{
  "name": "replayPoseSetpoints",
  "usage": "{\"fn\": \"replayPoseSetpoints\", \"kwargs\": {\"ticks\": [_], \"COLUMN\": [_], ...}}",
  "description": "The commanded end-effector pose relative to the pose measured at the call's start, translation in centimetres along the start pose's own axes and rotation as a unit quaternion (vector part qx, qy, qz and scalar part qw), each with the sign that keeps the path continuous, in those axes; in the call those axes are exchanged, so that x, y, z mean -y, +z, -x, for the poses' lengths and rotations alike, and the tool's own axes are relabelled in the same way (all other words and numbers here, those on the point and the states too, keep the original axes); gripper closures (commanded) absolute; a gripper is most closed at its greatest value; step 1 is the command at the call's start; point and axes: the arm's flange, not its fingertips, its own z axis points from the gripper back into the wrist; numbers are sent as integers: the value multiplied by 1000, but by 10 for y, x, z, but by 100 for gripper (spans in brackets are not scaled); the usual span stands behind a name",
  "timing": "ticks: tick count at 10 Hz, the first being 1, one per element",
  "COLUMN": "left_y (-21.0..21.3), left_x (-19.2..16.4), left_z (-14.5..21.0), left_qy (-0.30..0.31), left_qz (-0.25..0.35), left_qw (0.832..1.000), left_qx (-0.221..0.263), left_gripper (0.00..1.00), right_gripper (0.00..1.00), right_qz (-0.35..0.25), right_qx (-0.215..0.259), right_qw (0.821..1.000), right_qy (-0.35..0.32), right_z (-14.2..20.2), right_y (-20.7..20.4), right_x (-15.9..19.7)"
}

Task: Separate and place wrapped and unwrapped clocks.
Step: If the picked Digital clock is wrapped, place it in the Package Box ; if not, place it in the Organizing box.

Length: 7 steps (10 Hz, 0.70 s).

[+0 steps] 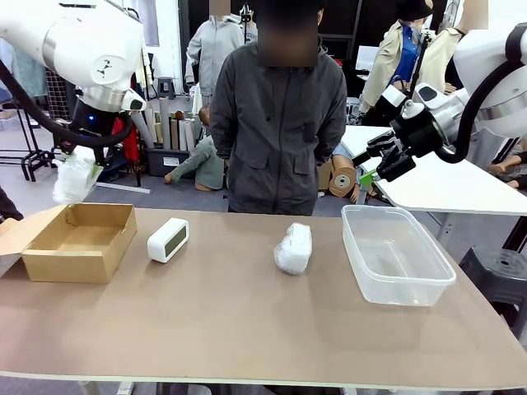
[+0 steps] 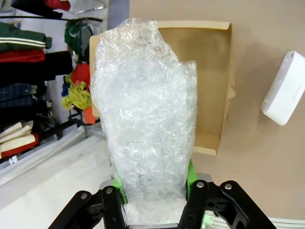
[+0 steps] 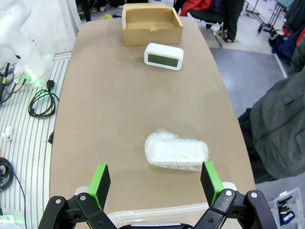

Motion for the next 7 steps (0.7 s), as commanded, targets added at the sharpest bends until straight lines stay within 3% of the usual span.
{"fn": "replayPoseSetpoints", "kwargs": {"ticks": [1, 4, 5, 7], "left_y": [4, 1, -16, -47], "left_x": [-3, 1, 2, 1], "left_z": [1, 0, -1, 5], "left_qy": [2, -1, -43, -46], "left_qz": [-2, 0, 12, 33], "left_qw": [1000, 1000, 999, 998], "left_qx": [-2, 0, -2, -10], "left_gripper": [100, 100, 100, 100], "right_gripper": [0, 0, 0, 0], "right_qz": [-1, -1, -1, -1], "right_qx": [-1, -1, -1, -1], "right_qw": [1000, 1000, 1000, 1000], "right_qy": [2, 2, 2, 2], "right_z": [-1, -1, -1, -1], "right_y": [1, 1, 1, 1], "right_x": [0, 0, 0, 0]}}
